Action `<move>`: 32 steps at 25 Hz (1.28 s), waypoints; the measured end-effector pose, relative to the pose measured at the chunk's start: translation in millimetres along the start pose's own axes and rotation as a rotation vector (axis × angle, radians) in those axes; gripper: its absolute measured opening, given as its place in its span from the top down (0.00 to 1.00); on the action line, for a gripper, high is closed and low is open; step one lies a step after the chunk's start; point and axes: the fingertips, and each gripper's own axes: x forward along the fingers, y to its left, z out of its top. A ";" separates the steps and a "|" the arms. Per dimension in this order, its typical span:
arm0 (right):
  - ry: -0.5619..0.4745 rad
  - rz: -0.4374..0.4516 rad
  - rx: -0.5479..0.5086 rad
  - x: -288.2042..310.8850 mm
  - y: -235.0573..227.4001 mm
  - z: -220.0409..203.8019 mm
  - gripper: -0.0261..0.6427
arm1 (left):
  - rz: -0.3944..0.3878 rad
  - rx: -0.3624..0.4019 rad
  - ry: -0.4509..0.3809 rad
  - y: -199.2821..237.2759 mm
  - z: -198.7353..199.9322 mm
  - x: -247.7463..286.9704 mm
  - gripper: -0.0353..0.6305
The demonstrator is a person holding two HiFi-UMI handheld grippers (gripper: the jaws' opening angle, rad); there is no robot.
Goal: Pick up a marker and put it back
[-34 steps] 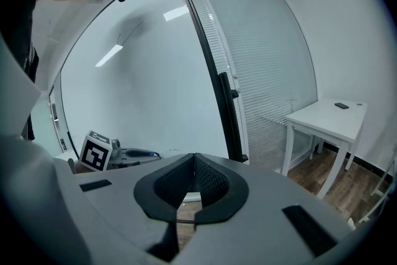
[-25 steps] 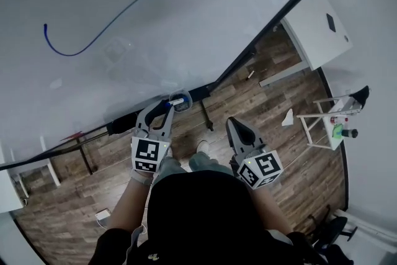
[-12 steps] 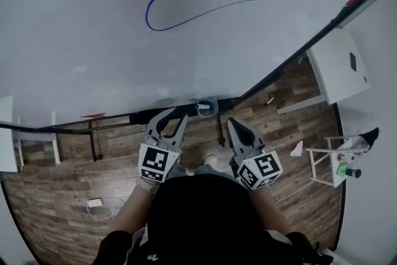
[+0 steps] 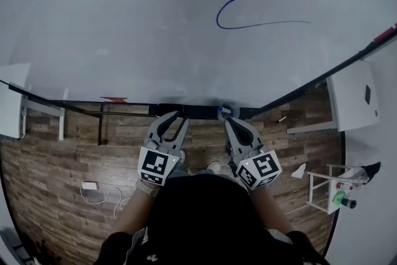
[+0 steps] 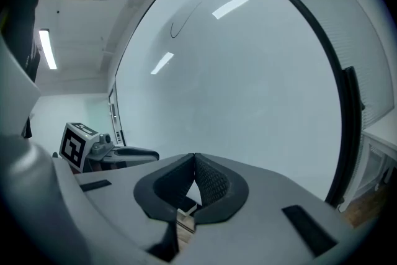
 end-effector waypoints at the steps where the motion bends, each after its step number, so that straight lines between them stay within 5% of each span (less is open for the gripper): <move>1: 0.001 0.012 -0.005 3.2 4.0 0.5 0.92 | 0.015 0.001 -0.005 4.0 0.1 -4.9 0.80; 16: 0.027 0.083 -0.115 27.1 49.4 2.3 0.92 | 0.102 -0.051 -0.061 41.4 1.2 -46.5 0.81; 32: 0.025 -0.009 -0.104 29.5 47.4 2.8 0.92 | -0.012 -0.032 -0.055 41.9 0.5 -39.0 0.81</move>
